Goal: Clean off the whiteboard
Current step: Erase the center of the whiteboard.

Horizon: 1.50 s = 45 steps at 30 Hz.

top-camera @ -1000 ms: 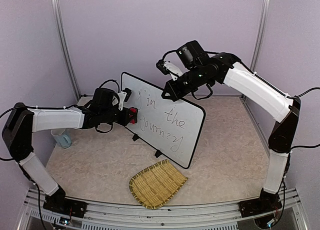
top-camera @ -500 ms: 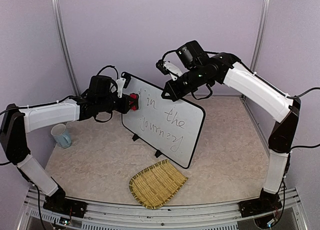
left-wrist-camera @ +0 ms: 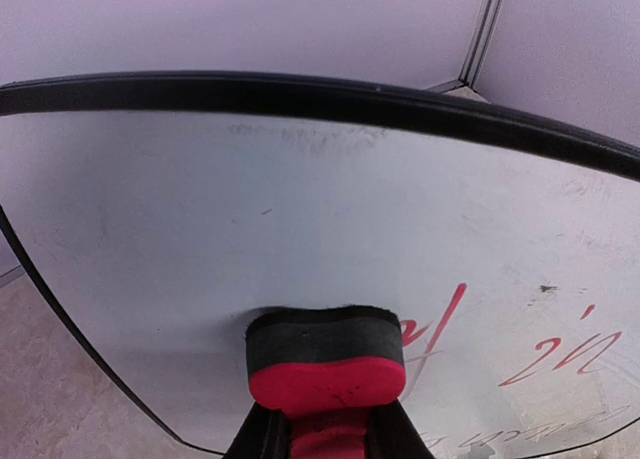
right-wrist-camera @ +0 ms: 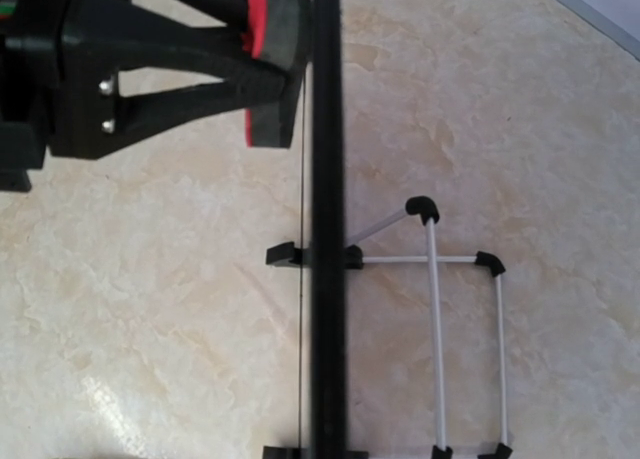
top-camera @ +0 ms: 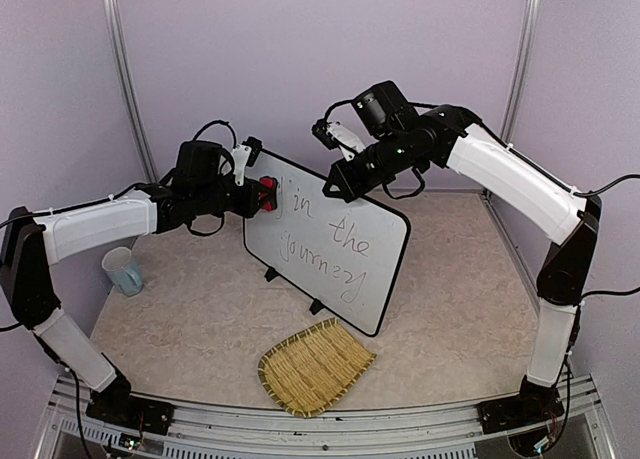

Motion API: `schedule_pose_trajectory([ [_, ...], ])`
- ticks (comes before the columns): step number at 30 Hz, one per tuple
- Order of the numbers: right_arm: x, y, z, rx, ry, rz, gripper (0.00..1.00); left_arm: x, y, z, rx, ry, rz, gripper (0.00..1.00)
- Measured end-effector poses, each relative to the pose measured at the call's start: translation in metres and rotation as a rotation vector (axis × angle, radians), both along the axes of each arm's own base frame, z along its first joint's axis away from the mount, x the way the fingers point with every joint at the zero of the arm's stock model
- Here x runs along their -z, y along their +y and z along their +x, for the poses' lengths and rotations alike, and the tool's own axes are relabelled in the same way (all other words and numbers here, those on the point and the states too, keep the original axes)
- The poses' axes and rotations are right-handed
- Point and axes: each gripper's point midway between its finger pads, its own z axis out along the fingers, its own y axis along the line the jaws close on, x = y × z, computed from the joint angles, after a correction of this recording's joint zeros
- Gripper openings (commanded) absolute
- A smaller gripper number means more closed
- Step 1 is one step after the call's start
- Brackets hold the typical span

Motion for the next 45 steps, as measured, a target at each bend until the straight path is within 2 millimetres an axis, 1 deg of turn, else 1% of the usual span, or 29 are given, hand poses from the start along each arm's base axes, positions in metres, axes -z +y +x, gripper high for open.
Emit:
schedule_pose_trajectory([
  [15, 0.0, -0.001, -0.001, -0.001, -0.004, 0.003, 0.0, 0.005, 0.0, -0.002, 0.005, -0.034, -0.032, 0.16],
  [22, 0.0, -0.001, -0.002, -0.004, -0.006, 0.004, 0.0, 0.025, 0.004, -0.005, -0.012, -0.012, -0.008, 0.16],
  [31, -0.001, 0.0, -0.004, -0.02, -0.014, 0.004, 0.0, 0.069, 0.012, -0.016, -0.024, 0.057, 0.034, 0.16],
  [33, -0.001, 0.001, -0.005, -0.026, -0.017, 0.003, 0.0, 0.076, 0.014, -0.019, -0.023, 0.068, 0.041, 0.16],
  [45, -0.001, 0.001, -0.006, -0.029, -0.019, 0.002, 0.0, 0.078, 0.014, -0.02, -0.03, 0.082, 0.024, 0.16],
])
